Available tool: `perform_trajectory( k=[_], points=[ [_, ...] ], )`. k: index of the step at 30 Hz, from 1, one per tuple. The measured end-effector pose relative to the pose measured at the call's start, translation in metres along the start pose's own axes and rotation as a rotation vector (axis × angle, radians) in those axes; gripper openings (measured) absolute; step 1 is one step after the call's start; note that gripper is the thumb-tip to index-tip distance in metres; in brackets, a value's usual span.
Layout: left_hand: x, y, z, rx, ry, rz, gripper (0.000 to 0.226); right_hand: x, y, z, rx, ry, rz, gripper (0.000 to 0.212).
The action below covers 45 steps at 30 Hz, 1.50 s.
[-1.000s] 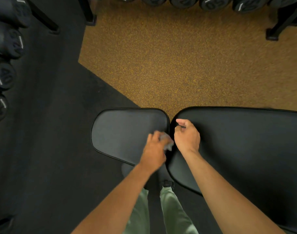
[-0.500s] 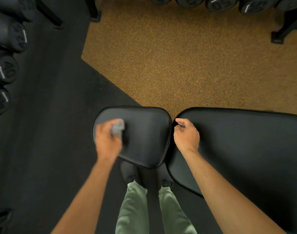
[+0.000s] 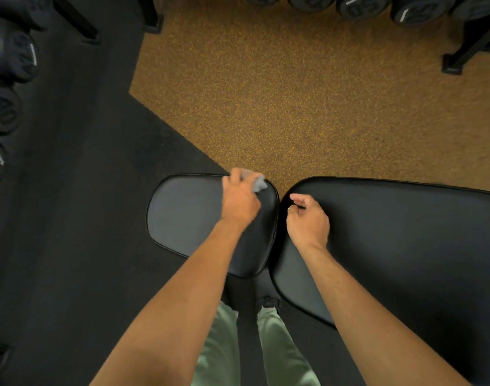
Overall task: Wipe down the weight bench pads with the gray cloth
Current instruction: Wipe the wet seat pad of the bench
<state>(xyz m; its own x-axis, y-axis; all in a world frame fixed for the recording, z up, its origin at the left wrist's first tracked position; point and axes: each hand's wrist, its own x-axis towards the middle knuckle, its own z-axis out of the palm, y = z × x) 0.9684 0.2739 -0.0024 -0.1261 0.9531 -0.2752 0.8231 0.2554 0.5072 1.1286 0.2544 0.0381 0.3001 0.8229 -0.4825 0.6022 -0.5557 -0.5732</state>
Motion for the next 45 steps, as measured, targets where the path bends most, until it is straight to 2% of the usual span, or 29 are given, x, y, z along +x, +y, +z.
perform_trajectory(
  k=[6,9,16,19,21,23,25,28,31,38,40,43,45],
  points=[
    [-0.048,0.006,0.018,0.103,-0.282,0.365,0.061,0.005,-0.004,-0.005,-0.019,0.003,-0.002,0.037],
    [-0.084,-0.004,0.017,0.137,-0.336,0.464,0.061,0.004,-0.001,-0.004,-0.003,-0.011,0.007,0.037],
    [-0.168,-0.017,0.022,0.197,-0.462,0.437,0.06,-0.006,0.001,0.003,-0.024,-0.051,-0.015,0.037],
    [-0.195,-0.013,0.02,0.286,-0.425,0.405,0.057,-0.009,0.002,0.004,-0.043,-0.069,-0.03,0.036],
    [-0.214,-0.021,0.026,0.183,-0.408,0.252,0.048,-0.011,0.003,0.004,-0.05,-0.077,-0.032,0.036],
    [-0.229,-0.034,0.033,0.025,-0.327,0.025,0.053,-0.011,0.005,0.004,-0.054,-0.076,-0.038,0.036],
    [-0.236,-0.048,0.035,-0.142,-0.193,-0.314,0.053,-0.012,0.007,0.004,-0.054,-0.08,-0.039,0.036],
    [-0.225,-0.053,0.021,-0.286,-0.016,-0.789,0.028,-0.014,0.008,0.003,-0.058,-0.088,-0.04,0.036],
    [-0.202,-0.039,0.015,-0.393,0.022,-1.033,0.022,-0.016,0.01,0.003,-0.057,-0.092,-0.038,0.035],
    [-0.184,0.013,0.039,-0.49,-0.1,-1.158,0.033,-0.023,0.012,0.0,-0.074,-0.088,-0.038,0.037],
    [-0.186,0.029,0.042,-0.584,-0.131,-1.113,0.027,-0.025,0.013,-0.001,-0.074,-0.092,-0.037,0.037],
    [-0.175,0.054,0.032,-0.697,-0.21,-0.936,0.008,-0.028,0.013,-0.004,-0.074,-0.094,-0.041,0.037],
    [-0.162,0.061,0.017,-0.84,-0.197,-0.883,0.009,-0.029,0.013,-0.01,-0.066,-0.092,-0.033,0.036]
  ],
)
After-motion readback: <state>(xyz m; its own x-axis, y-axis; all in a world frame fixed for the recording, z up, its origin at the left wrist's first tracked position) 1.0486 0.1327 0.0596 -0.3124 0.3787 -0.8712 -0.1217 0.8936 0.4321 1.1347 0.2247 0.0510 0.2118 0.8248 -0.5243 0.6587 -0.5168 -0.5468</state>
